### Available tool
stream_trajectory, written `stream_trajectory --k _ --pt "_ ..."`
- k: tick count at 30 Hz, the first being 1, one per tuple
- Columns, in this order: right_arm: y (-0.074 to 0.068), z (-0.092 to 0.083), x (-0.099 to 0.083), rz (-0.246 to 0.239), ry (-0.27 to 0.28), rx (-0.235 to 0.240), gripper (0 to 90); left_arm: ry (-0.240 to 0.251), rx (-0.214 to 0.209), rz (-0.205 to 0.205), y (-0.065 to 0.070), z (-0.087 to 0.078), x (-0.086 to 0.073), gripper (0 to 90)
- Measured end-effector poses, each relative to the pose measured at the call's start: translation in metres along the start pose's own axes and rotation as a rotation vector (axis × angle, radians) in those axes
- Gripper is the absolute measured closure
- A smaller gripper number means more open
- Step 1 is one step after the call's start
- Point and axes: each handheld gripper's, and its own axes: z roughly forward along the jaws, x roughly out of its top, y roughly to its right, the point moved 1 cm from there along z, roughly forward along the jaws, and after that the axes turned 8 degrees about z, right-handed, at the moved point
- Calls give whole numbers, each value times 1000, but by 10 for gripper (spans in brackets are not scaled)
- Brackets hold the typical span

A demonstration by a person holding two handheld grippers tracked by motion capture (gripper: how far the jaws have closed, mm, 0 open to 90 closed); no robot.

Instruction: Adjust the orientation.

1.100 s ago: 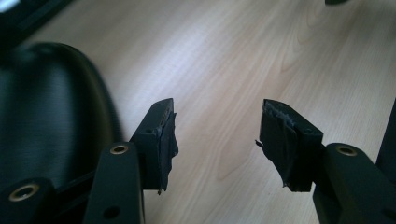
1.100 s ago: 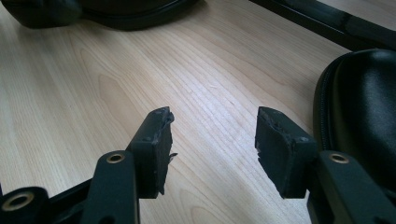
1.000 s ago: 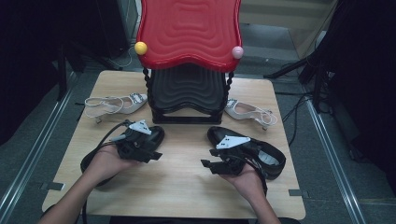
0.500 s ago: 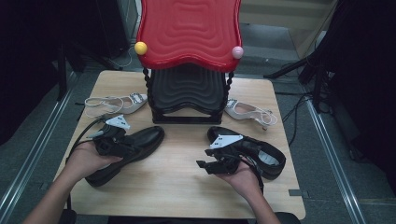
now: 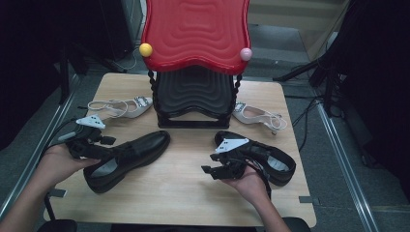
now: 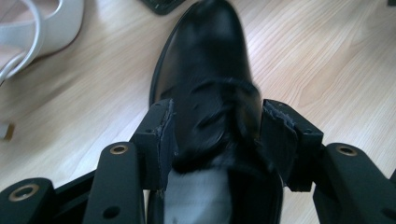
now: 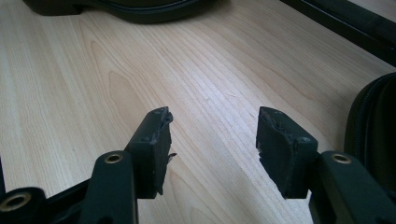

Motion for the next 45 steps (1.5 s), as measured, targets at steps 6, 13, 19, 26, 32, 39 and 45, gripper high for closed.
stream_trajectory --k 6,13,19,26,32,39,45 --pt "1 0 0 2 -1 -1 457 -13 13 -9 -6 -8 -15 452" --pt "1 1 0 2 -3 0 457 -35 10 -39 -14 -3 -36 452" --pt "0 3 0 3 -11 -4 455 -29 -23 -31 -21 22 -40 473" --pt "2 1 0 9 -4 -4 456 -80 -48 -32 -28 51 -29 550" --pt "2 1 -1 12 -7 -5 463 -79 -26 -43 -36 52 -31 784" --pt "4 -1 0 26 9 -2 465 -87 -39 -60 -33 50 -26 857" --pt "7 -5 0 40 26 -11 465 -68 -53 -16 -12 50 0 856"
